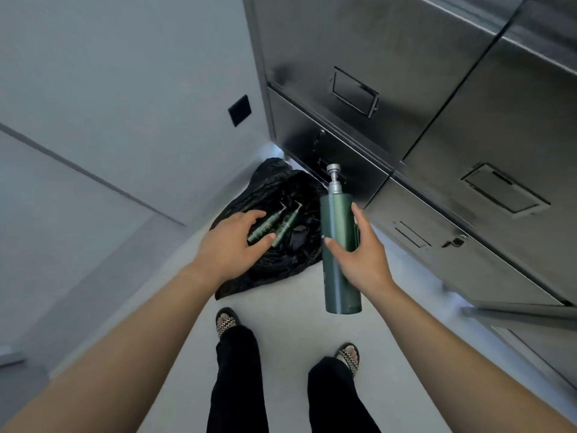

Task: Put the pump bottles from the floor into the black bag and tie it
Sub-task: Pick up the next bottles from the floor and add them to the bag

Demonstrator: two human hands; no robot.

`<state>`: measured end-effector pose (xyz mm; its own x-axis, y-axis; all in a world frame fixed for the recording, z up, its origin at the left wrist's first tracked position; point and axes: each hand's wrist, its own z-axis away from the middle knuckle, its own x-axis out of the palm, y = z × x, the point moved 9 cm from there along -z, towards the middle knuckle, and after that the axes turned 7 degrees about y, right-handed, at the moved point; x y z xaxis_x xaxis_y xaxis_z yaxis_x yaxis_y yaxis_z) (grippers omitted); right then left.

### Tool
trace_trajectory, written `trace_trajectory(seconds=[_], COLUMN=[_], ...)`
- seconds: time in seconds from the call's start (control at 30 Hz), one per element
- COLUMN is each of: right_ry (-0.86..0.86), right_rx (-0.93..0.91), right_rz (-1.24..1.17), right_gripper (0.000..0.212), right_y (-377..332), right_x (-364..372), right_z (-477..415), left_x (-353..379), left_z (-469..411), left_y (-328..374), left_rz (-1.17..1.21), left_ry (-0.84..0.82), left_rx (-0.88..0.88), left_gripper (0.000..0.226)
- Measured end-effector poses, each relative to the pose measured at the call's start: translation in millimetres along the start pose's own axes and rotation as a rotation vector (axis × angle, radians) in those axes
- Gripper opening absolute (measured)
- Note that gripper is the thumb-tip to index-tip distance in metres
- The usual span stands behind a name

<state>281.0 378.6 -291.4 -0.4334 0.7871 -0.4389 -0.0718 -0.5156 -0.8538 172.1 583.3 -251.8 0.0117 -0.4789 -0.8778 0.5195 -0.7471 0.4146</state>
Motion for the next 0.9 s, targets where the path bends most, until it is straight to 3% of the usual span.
trace_trajectory(seconds=[0.2, 0.37, 0.67, 0.9], right_ry=[0.089, 0.107, 0.058, 0.089], right_rx=[0.075, 0.134, 0.079, -0.074], right_rz=[-0.001, -0.059, -0.043, 0.098], right_gripper=[0.083, 0.085, 0.087, 0.088], right_y=[51, 147, 345, 409], right_x=[78, 178, 328, 370], right_z=[-58, -124, -264, -334], left_x=[56, 155, 379, 460], left_z=[-87, -165, -279, -325], left_y=[-58, -128, -244, -307], left_rz=[-0.003, -0.023, -0.125, -0.309], left_ry=[-0.07, -0.058, -0.027, -0.006], left_rx=[0.083, 0.126, 0.206, 0.338], left_gripper=[0.055, 0.053, 0.054, 0.058])
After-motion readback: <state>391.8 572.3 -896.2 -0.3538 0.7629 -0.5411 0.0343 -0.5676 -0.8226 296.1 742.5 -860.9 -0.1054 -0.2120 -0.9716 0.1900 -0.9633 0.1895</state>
